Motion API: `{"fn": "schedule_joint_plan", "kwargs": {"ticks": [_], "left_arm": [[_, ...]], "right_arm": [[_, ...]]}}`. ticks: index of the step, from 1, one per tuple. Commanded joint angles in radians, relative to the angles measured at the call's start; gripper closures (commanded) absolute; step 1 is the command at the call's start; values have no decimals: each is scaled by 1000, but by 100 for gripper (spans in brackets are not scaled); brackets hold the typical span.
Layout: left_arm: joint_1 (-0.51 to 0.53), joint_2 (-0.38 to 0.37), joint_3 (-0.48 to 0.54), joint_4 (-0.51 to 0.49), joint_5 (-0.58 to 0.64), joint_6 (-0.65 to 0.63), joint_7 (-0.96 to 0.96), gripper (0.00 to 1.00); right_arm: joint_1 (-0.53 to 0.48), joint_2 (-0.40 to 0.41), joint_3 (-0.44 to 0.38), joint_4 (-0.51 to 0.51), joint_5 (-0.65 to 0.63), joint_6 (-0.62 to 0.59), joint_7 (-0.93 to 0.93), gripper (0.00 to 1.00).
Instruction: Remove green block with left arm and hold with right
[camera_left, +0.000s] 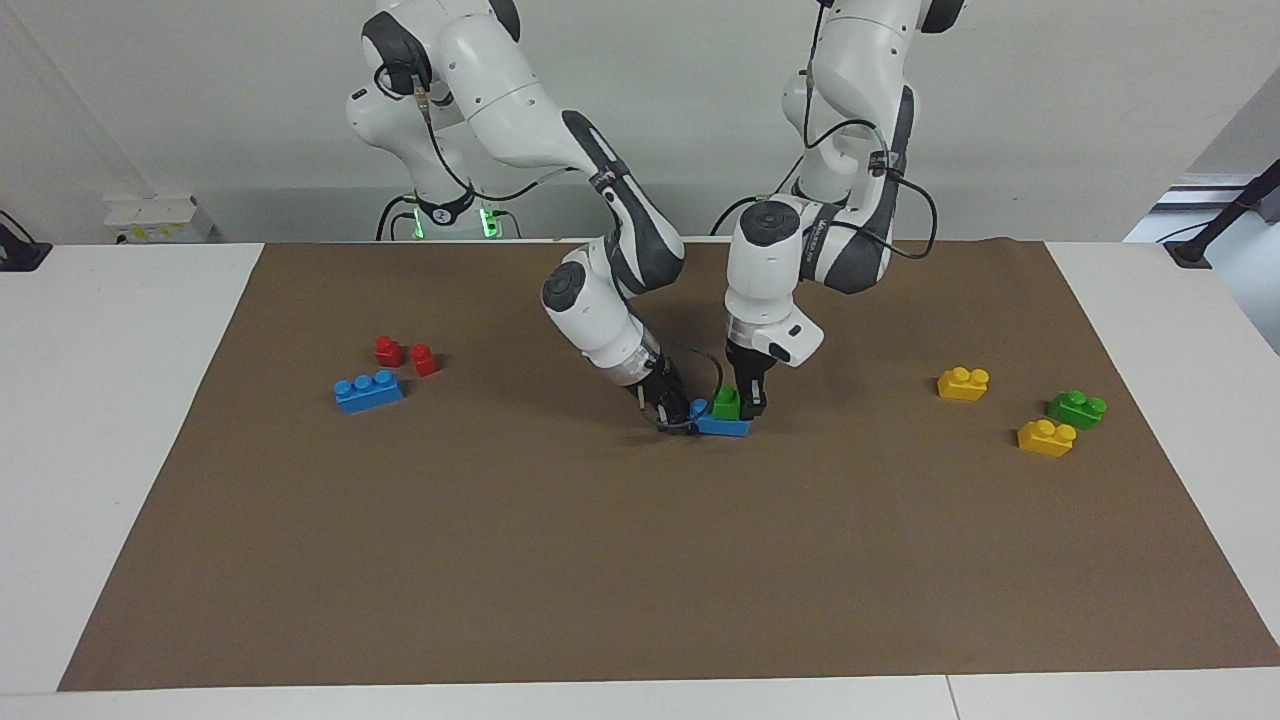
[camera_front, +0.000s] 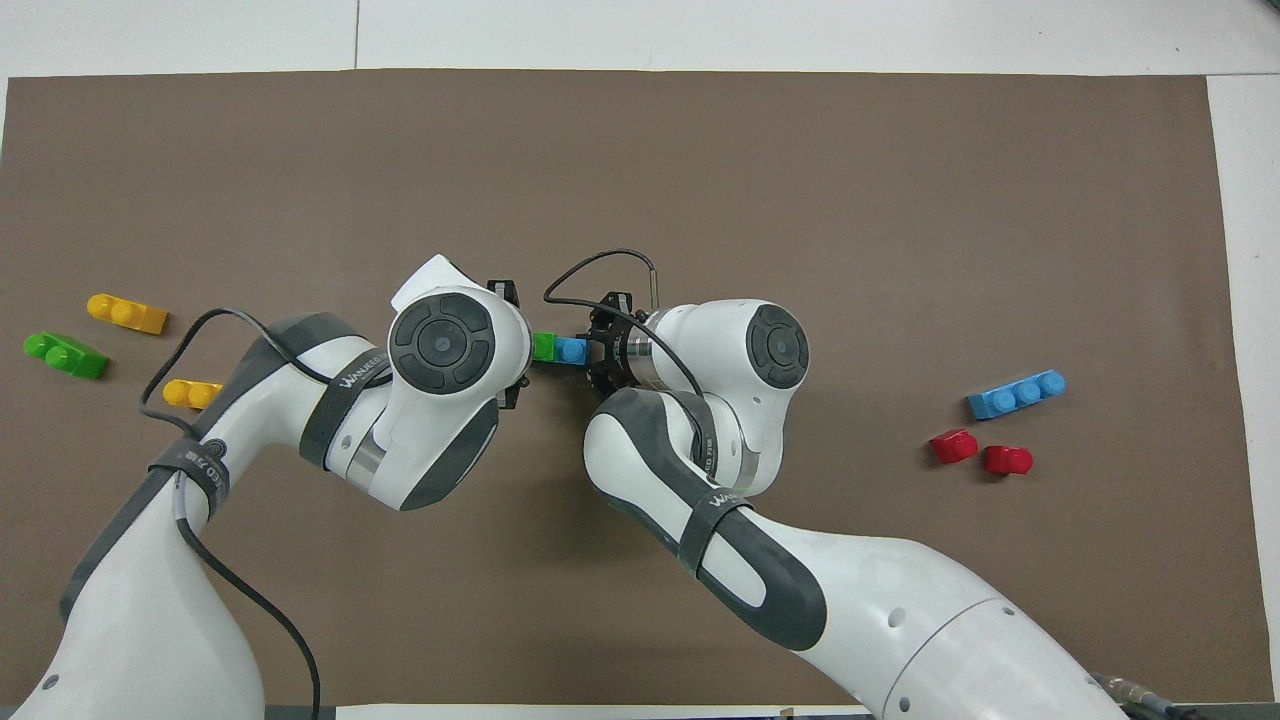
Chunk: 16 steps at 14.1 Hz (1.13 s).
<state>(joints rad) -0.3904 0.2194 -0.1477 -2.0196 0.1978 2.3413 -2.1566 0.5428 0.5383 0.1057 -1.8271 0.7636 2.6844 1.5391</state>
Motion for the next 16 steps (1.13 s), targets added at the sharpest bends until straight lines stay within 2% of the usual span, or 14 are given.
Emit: {"fn": "schedule_joint_plan", "kwargs": {"ticks": [1, 5, 8, 12, 16], "left_arm": [[15, -67, 19, 39, 11, -109, 49, 100], [79, -97, 19, 62, -9, -161, 170, 100], [171, -100, 20, 82, -64, -163, 367, 100], [313, -95, 20, 84, -127, -149, 672, 100], [419, -86, 20, 84, -166, -135, 918, 100]], "right_arm": [[-1, 6, 5, -23, 23, 9, -45, 100], [-39, 0, 2, -12, 20, -30, -46, 100], [-174, -43, -7, 49, -23, -266, -98, 100], [-439, -61, -12, 115, -136, -536, -301, 100], [-645, -75, -14, 77, -190, -633, -508, 100]]}}
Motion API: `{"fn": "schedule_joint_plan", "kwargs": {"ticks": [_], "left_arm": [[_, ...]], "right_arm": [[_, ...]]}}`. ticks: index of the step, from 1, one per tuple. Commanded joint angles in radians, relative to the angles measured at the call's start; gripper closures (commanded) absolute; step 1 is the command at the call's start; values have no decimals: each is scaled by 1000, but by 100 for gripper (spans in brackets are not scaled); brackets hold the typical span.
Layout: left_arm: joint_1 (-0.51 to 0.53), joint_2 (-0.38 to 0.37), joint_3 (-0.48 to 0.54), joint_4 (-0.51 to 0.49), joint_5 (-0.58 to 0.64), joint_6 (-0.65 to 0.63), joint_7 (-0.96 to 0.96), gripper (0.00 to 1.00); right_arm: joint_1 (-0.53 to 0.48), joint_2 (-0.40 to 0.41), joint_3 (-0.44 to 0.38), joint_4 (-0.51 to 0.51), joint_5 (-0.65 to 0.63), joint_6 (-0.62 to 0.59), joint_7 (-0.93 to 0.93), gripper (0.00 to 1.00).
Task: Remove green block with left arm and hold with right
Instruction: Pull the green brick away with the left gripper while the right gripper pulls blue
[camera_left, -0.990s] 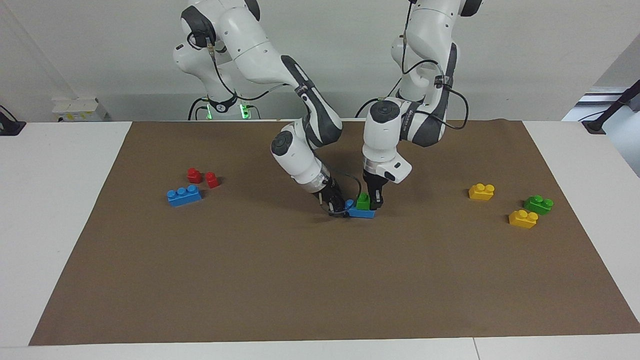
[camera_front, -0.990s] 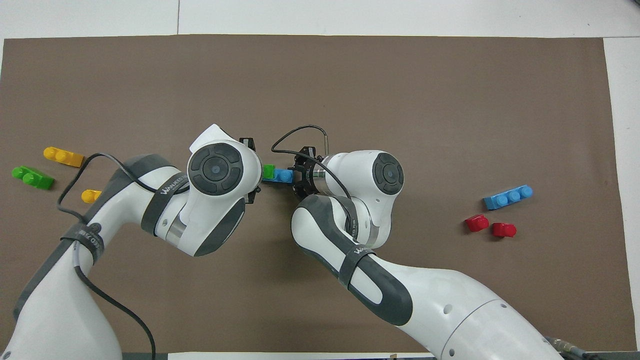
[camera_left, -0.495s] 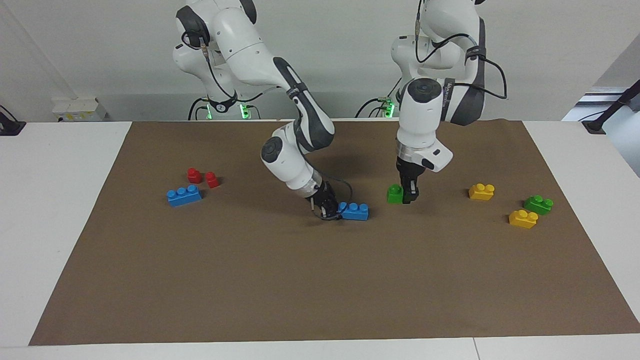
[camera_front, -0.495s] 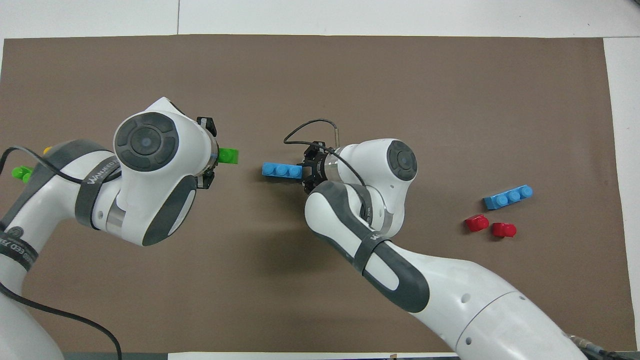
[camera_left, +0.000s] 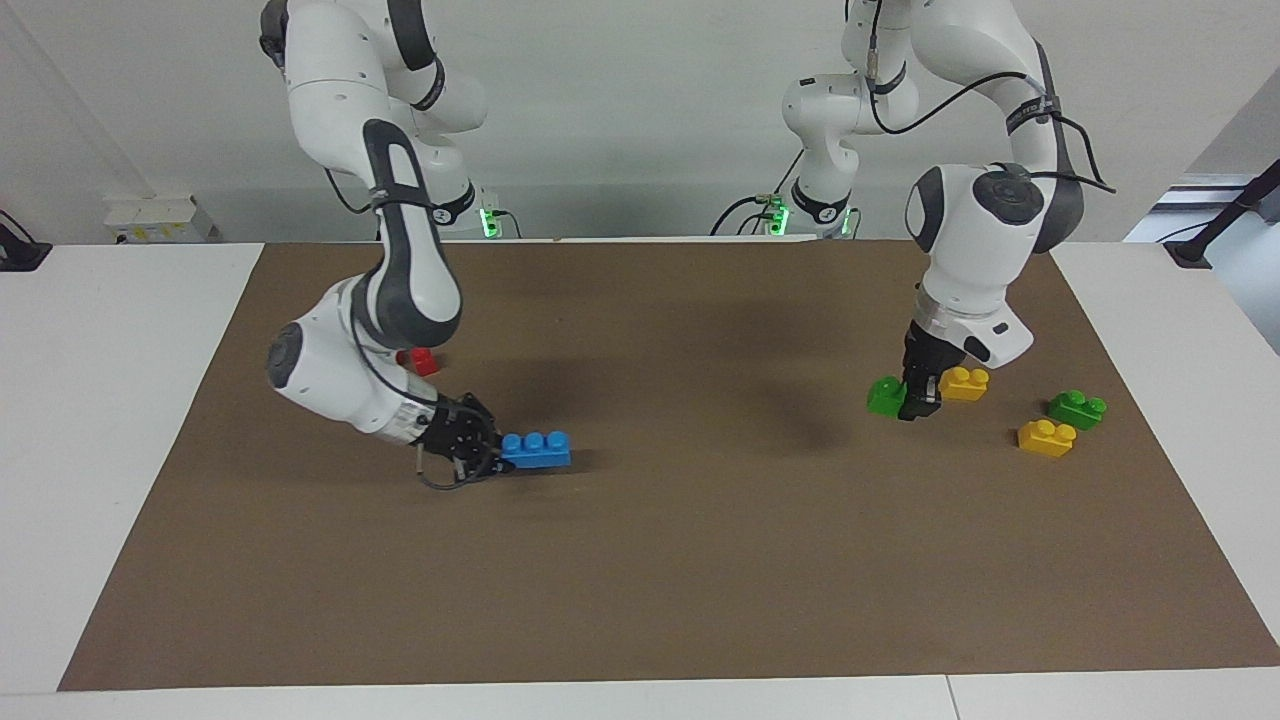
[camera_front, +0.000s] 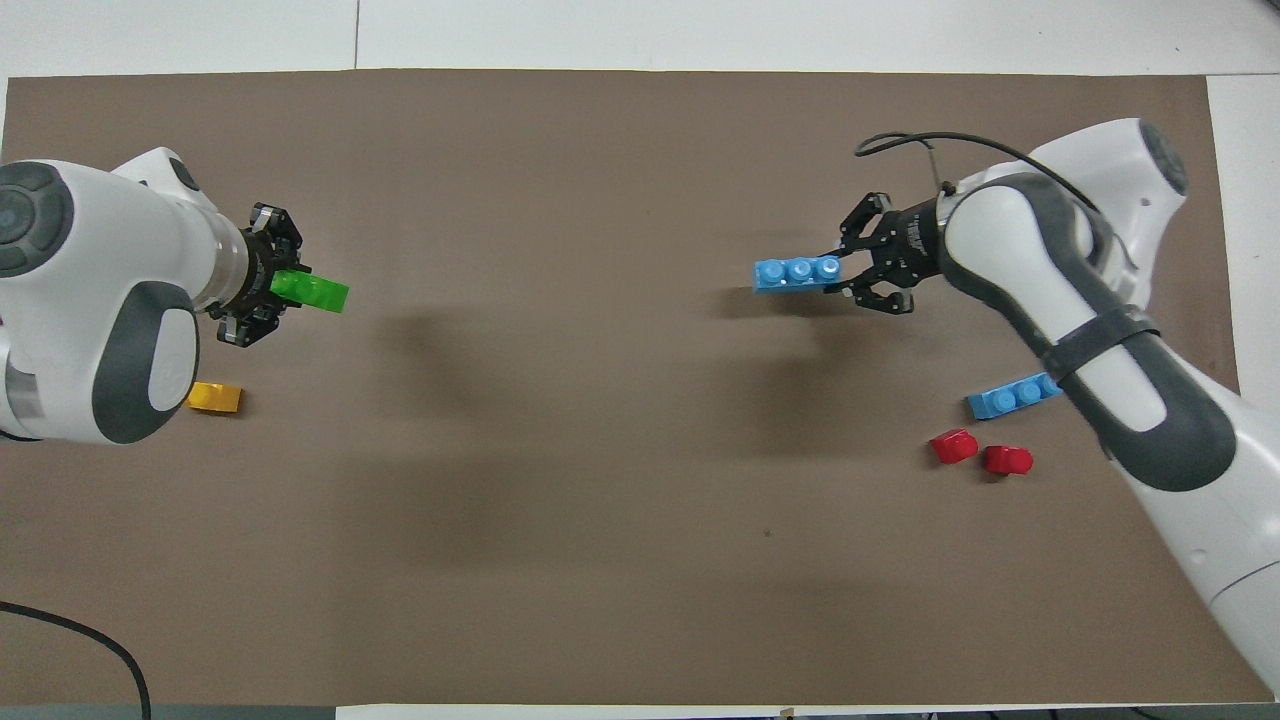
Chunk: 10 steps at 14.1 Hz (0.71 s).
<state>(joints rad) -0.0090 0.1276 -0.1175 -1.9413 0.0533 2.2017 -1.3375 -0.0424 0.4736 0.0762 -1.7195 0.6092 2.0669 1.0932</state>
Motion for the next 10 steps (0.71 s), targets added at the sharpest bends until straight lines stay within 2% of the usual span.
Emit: {"fn": "schedule_joint_plan", "kwargs": {"ticks": [1, 6, 10], "left_arm": [[53, 18, -10, 5, -27, 18, 141, 100], [128, 101, -7, 28, -27, 85, 296, 100], [138, 240, -4, 140, 22, 92, 317, 100]], "right_arm": [[-88, -13, 17, -44, -51, -18, -73, 100], [-178, -35, 16, -112, -54, -14, -150, 100], [-226, -49, 16, -152, -54, -16, -217, 100]]}}
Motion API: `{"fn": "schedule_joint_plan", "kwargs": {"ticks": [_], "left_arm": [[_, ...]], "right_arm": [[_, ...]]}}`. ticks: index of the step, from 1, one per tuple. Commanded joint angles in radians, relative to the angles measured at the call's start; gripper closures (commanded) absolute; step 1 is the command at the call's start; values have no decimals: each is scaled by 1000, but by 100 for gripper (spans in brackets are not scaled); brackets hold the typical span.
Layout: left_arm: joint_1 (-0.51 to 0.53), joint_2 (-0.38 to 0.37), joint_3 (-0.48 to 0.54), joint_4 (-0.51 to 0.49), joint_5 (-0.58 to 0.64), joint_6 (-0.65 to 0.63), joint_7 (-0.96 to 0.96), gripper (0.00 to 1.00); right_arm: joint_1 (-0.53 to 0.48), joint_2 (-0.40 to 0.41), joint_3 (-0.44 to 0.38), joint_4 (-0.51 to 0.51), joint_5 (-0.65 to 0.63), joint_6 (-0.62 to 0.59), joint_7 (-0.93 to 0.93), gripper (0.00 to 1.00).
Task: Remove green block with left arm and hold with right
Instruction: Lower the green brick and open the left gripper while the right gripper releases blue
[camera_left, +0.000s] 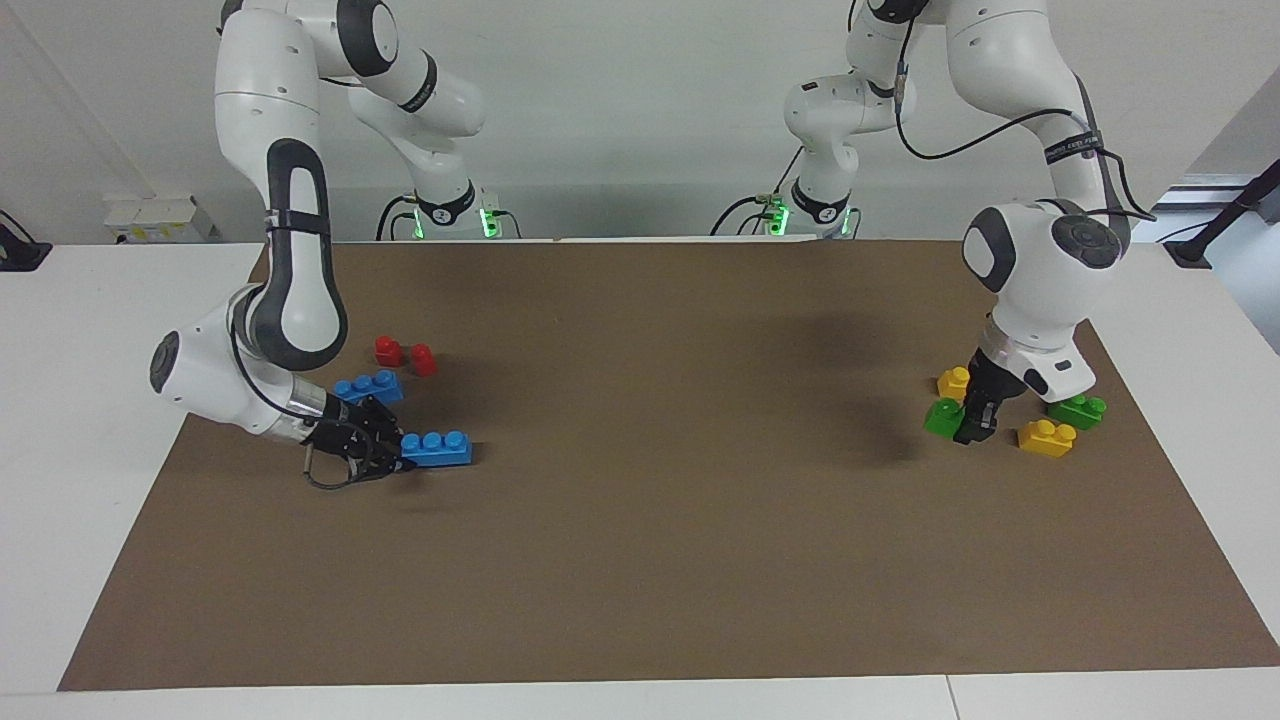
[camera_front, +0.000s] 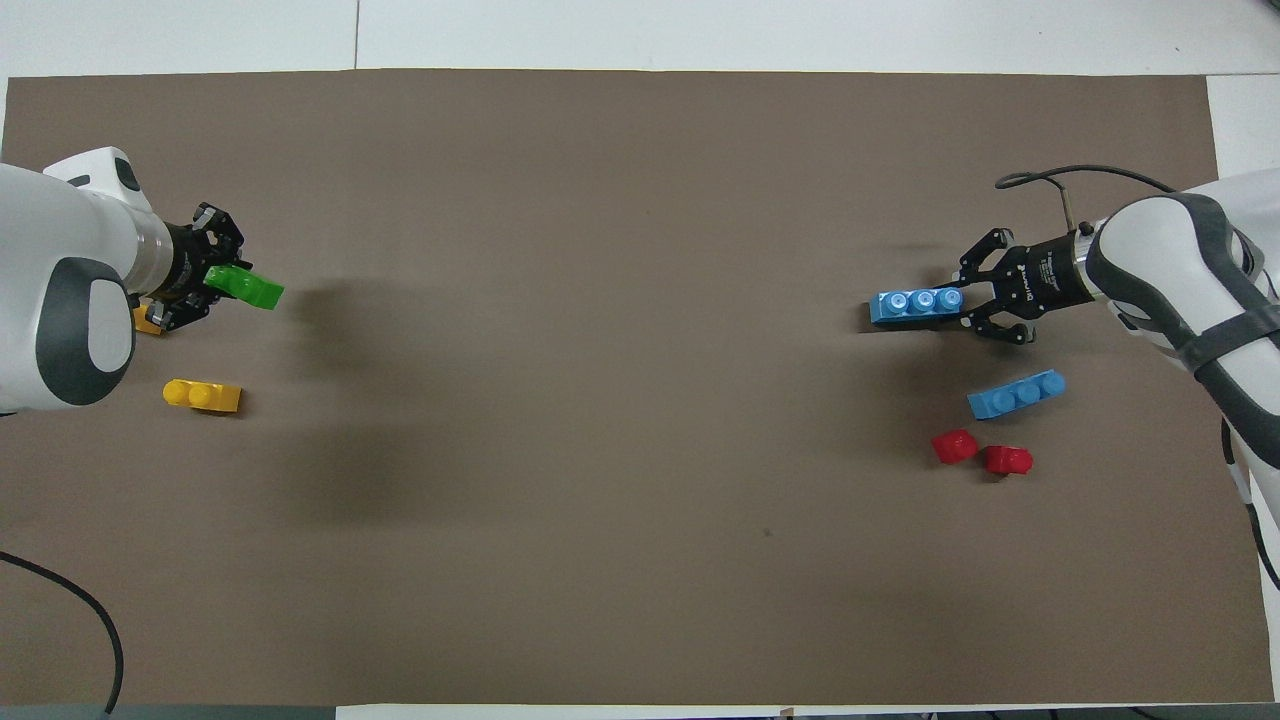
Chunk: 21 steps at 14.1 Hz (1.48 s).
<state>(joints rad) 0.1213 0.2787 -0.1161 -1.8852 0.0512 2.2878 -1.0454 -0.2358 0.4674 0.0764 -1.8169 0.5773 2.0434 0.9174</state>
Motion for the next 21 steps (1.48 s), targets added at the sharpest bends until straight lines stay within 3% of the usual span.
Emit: {"fn": "schedule_joint_plan", "kwargs": {"ticks": [1, 6, 7, 8, 9, 12, 13, 14, 18, 21], "left_arm": [[9, 109, -5, 93, 57, 7, 25, 100], [29, 185, -5, 146, 113, 56, 25, 100], [38, 189, -5, 143, 114, 73, 25, 100], [41, 194, -5, 138, 114, 88, 27, 100], [41, 206, -5, 135, 114, 110, 30, 100], [44, 205, -5, 97, 113, 166, 47, 100], [43, 204, -5, 97, 113, 170, 47, 57], [41, 204, -5, 97, 113, 168, 47, 1], [25, 200, -5, 112, 113, 150, 47, 0], [24, 163, -7, 116, 114, 101, 48, 0]], "right_arm": [[-36, -44, 16, -58, -22, 8, -44, 100], [-34, -46, 17, -59, -22, 6, -45, 100], [-36, -46, 17, -59, -24, 8, -46, 74], [-33, -46, 17, -58, -22, 9, -45, 40], [-31, -46, 17, -56, -22, 8, -43, 23], [-28, -46, 17, -33, -22, -14, -35, 9], [-22, -55, 17, -16, -22, -35, -29, 4], [-16, -76, 16, -4, -25, -55, -28, 0], [38, -209, 25, 74, -225, -141, -98, 0], [67, -274, 26, 151, -364, -270, -405, 0]]}}
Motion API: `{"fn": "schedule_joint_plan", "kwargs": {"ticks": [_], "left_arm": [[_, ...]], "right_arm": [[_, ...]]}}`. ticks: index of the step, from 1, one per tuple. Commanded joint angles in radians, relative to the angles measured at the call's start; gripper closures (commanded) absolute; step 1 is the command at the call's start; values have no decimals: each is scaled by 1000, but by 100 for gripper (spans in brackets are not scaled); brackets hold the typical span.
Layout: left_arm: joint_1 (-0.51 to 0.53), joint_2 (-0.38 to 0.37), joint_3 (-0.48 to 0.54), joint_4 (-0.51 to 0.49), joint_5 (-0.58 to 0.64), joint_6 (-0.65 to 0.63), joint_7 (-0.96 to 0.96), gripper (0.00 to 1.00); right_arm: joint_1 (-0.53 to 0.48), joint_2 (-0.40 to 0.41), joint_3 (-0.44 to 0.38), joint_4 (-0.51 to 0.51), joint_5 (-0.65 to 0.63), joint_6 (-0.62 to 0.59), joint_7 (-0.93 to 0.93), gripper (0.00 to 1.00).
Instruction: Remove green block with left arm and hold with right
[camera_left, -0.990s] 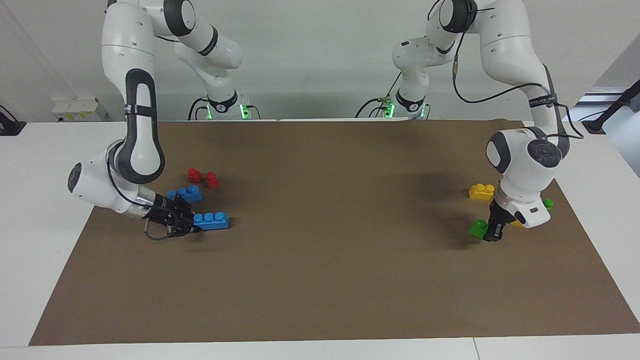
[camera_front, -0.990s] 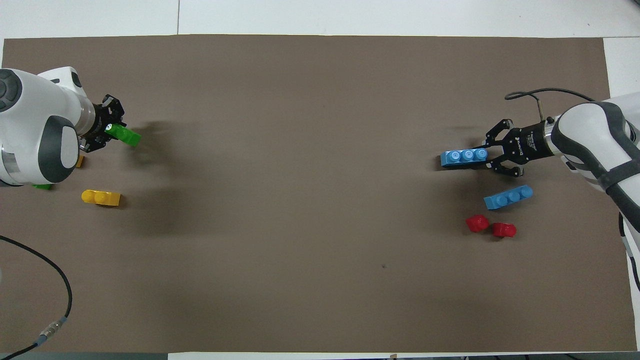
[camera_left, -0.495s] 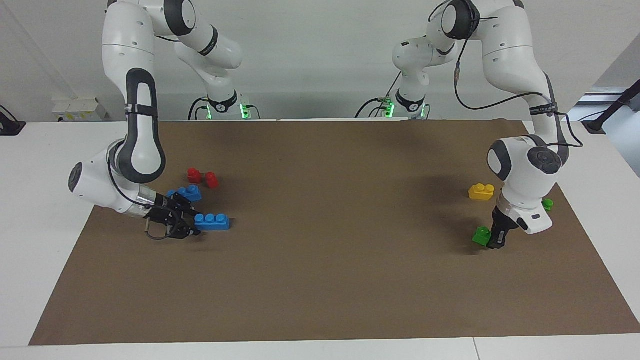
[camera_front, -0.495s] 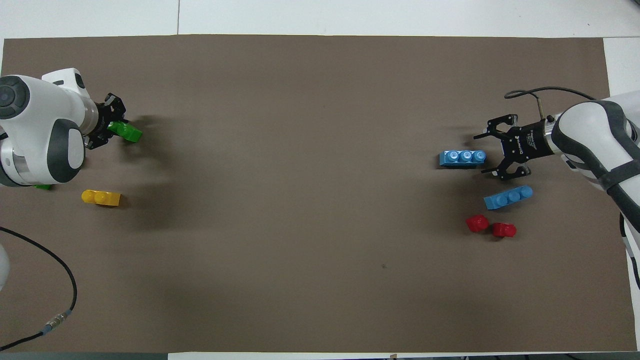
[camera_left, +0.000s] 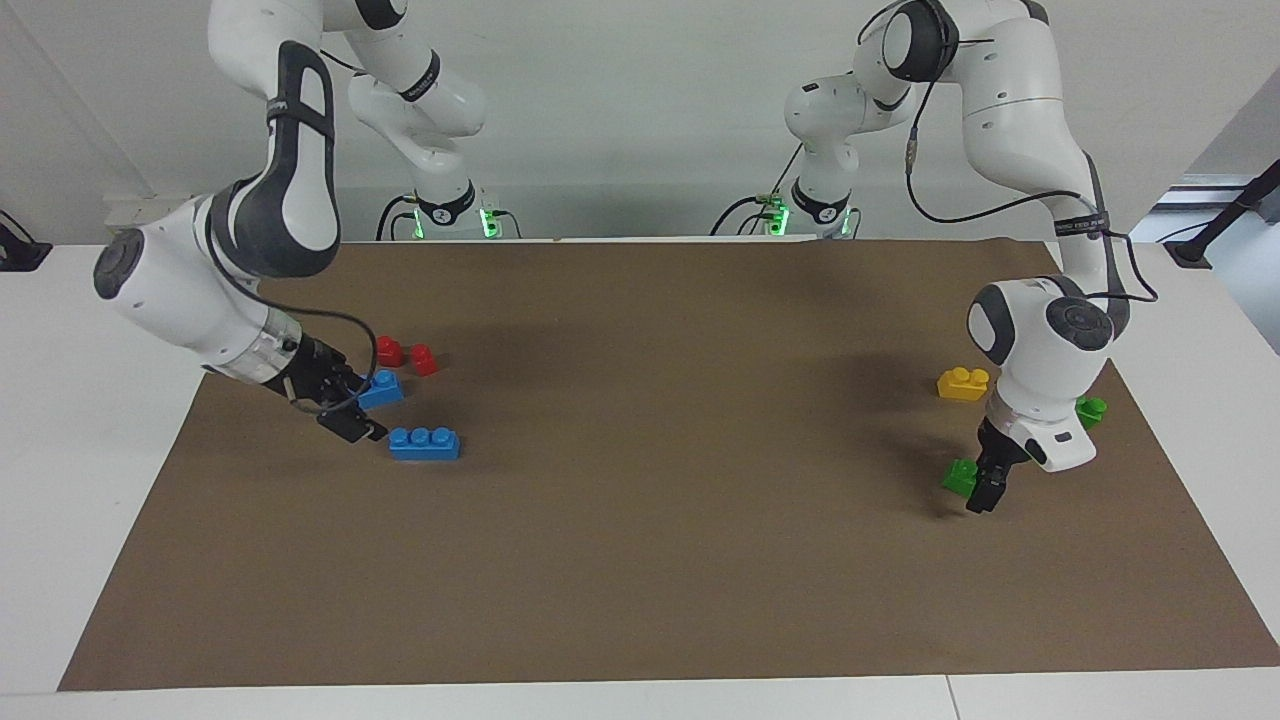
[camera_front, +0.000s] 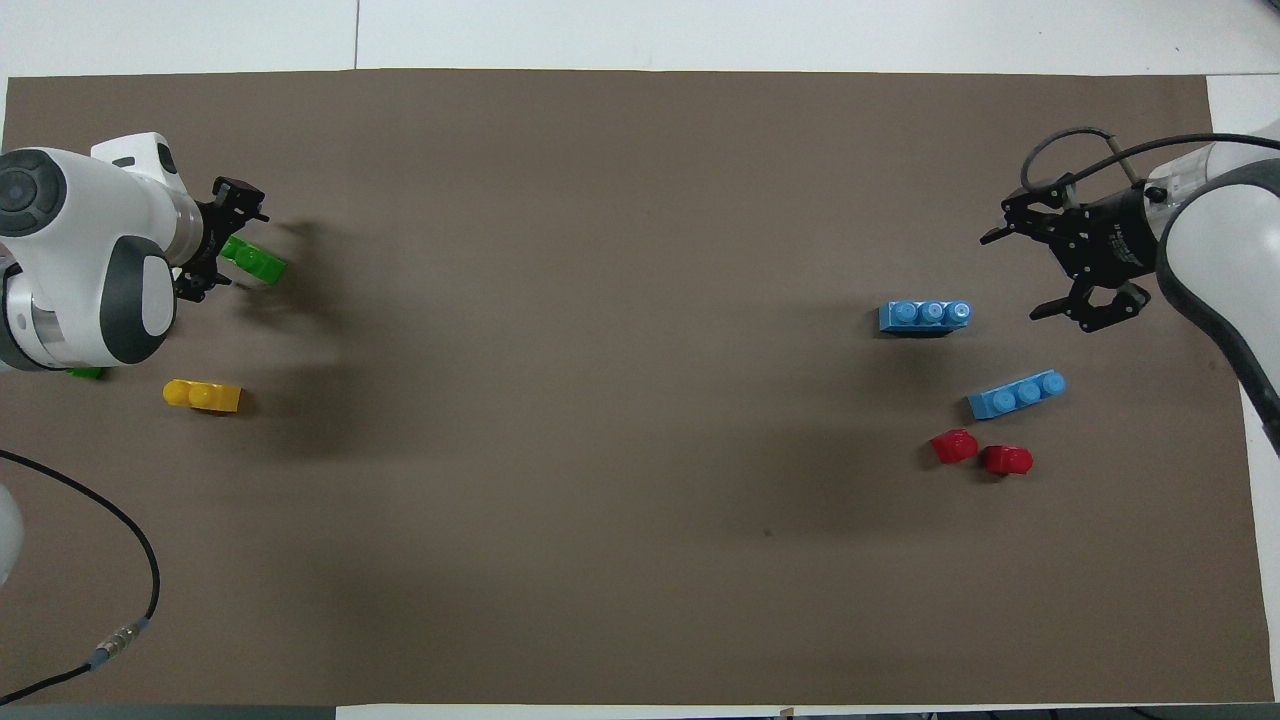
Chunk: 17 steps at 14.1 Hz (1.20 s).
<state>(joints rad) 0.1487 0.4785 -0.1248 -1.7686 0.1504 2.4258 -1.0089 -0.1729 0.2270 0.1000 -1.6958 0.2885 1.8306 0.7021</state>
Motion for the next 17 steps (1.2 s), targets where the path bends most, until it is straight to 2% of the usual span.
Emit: {"fn": "schedule_joint_plan", "kwargs": {"ticks": [1, 5, 10, 14, 17], "left_arm": [[-3, -58, 1, 5, 15, -60, 13, 0], [-14, -158, -4, 3, 14, -192, 82, 0], [-14, -271, -21, 6, 6, -362, 300, 0], [-8, -349, -22, 37, -15, -525, 573, 0], [-1, -422, -21, 37, -48, -618, 726, 0]], "right_arm": [[15, -72, 4, 30, -128, -83, -301, 0], [102, -219, 7, 30, -282, -211, -631, 0], [108, -238, 6, 30, -279, -275, -622, 0], [102, -302, 6, 7, -279, -310, -616, 0], [96, -298, 6, 5, -279, -256, -630, 0]]}}
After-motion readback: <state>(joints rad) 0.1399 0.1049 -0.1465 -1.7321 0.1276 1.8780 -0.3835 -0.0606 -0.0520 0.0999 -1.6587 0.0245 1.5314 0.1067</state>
